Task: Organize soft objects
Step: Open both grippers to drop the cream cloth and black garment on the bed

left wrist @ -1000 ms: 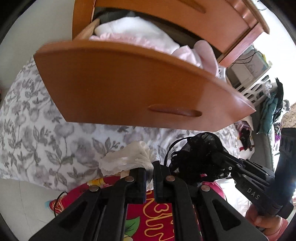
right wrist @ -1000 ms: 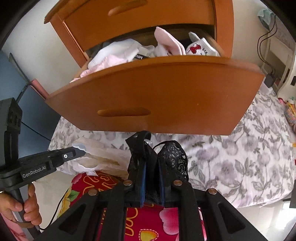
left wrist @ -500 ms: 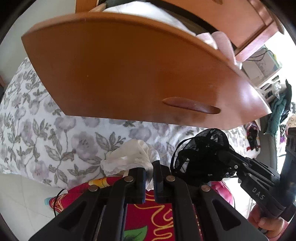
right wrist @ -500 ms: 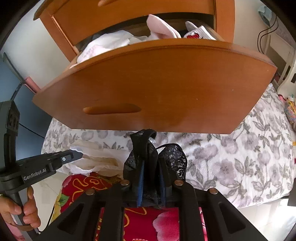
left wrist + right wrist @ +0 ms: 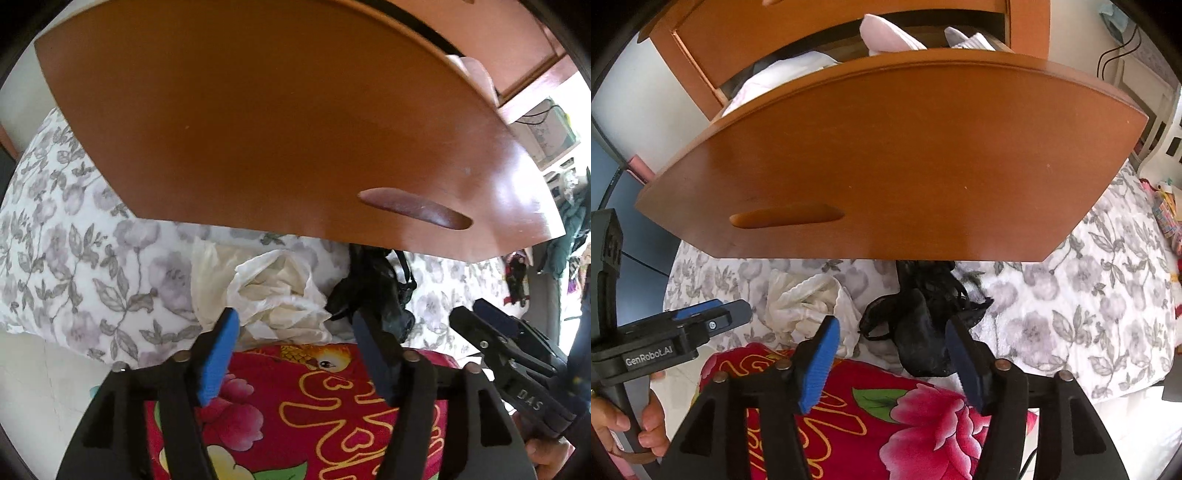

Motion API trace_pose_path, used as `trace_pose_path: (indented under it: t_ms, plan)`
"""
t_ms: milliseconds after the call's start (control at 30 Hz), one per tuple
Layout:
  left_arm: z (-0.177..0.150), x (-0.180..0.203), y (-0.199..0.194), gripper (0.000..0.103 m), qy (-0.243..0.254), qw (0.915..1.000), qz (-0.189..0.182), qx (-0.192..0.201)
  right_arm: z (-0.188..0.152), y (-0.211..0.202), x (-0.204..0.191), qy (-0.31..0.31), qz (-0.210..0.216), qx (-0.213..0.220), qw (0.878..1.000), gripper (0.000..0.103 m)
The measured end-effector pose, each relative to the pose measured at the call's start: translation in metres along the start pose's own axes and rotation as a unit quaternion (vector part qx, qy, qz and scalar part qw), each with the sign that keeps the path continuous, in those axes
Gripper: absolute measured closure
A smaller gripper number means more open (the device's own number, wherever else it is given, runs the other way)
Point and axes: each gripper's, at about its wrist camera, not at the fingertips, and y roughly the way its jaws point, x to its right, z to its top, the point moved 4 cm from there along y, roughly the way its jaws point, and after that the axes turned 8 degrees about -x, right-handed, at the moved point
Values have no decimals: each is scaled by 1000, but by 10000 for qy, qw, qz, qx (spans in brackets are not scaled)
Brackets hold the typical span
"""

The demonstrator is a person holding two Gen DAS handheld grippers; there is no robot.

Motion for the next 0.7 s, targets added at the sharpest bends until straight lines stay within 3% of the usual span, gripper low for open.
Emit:
trace_pose_path:
  t_ms: [200, 467, 533, 700]
  plan:
    - [1, -7, 1, 21, -38, 9997, 232, 66, 0, 1, 4, 61, -101, -30, 9999, 23]
    - [2, -9, -1, 15, -35, 9992, 367, 164, -1, -1, 8, 114, -173, 20, 9998, 9]
    - [2, -10, -3, 14, -46, 9990, 389, 203, -1, -2, 7, 115, -162, 28, 9998, 1]
    - [1, -12, -6, 13, -80, 9988, 401, 268, -2, -3, 6, 89, -146, 72, 9998, 0]
